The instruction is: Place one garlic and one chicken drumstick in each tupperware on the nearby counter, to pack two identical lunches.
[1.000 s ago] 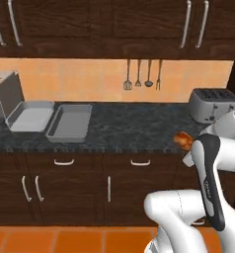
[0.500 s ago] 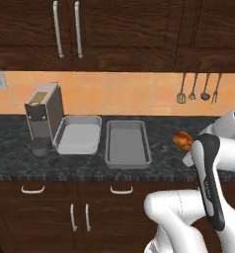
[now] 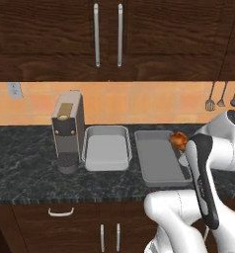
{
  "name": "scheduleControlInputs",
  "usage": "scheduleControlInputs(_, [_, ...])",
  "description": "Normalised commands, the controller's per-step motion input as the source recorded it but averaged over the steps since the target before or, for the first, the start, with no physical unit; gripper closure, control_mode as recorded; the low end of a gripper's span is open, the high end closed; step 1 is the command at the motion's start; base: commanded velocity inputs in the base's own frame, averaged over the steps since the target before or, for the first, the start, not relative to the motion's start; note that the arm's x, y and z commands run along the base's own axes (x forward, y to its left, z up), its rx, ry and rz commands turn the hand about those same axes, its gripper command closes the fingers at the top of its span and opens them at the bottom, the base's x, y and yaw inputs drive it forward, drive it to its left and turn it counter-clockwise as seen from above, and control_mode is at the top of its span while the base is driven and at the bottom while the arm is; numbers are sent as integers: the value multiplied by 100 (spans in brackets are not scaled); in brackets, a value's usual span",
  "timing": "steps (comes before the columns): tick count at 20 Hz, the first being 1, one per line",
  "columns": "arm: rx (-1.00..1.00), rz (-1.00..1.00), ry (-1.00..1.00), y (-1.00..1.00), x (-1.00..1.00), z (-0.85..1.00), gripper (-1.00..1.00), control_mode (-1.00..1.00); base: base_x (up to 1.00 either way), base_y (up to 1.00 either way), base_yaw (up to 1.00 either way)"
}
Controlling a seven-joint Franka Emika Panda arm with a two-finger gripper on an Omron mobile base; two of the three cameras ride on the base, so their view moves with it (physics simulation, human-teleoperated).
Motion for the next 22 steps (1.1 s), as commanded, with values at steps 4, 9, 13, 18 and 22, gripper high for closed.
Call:
scheduleControlInputs(4, [-10,-7,12,9,56,-47,100,-100,0,0,0])
scheduleControlInputs(9, [-2,-1,10,0,88,-59,100,-100,0,0,0])
scheduleControlInputs(13, [0,0,4,-2,91,-52,100,-100,0,0,0])
scheduleControlInputs(18, [0,0,0,-16,75,-33,100,-100,0,0,0])
scheduleControlInputs(22, [0,0,2,-26,64,-25,100,-100,0,0,0])
